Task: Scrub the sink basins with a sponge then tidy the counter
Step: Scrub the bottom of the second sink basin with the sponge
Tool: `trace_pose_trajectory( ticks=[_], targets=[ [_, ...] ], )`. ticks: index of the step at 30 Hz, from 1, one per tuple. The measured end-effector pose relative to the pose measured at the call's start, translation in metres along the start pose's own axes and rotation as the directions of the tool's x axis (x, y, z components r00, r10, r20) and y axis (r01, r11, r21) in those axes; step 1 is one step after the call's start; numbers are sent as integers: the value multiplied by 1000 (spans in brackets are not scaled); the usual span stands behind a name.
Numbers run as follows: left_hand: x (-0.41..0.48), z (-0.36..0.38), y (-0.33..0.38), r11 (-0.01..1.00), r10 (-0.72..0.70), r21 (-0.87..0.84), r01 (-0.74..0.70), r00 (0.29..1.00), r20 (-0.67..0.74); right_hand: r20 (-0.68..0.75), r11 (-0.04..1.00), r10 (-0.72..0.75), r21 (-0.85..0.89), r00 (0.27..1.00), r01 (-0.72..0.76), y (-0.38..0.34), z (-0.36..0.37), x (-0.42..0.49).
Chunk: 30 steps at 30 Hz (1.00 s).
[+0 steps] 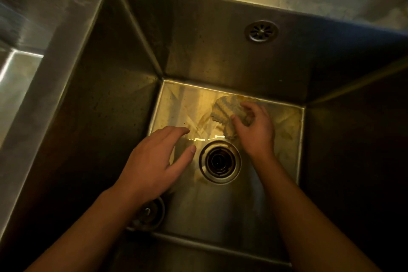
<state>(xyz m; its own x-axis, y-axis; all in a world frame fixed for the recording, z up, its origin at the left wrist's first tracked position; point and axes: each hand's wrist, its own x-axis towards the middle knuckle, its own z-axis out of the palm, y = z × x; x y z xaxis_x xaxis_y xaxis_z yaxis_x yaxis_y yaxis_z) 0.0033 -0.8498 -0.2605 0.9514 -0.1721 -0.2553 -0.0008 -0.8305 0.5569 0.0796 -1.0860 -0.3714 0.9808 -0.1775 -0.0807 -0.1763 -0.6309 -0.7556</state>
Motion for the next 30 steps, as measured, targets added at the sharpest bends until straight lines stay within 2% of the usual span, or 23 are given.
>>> trace_pose_trajectory(
  ticks=[6,10,14,16,21,27,30],
  targets=[
    [2,-4,0,1000,-3,20,4,999,-46,133,989,10,-147,991,9,14,15,13],
    [3,-6,-1,1000,-6,7,7,999,-48,144,984,37,-178,989,-11,16,23,2],
    [2,-6,-1,1000,-11,5,11,999,-42,269,958,-80,-246,960,149,9,33,-25],
    [2,-7,-1,1000,-14,-2,14,999,-42,286,951,-97,-256,953,173,8,34,-25],
    [4,-8,-1,1000,-6,5,6,999,-52,36,966,11,-260,999,-1,16,16,4],
    [4,-8,0,1000,1,-22,-2,999,-55,-180,941,136,-284,974,-183,38,-19,15],
    [5,-7,0,1000,9,-26,-10,999,-53,-221,932,163,-285,962,-224,39,-19,19]
  ],
)
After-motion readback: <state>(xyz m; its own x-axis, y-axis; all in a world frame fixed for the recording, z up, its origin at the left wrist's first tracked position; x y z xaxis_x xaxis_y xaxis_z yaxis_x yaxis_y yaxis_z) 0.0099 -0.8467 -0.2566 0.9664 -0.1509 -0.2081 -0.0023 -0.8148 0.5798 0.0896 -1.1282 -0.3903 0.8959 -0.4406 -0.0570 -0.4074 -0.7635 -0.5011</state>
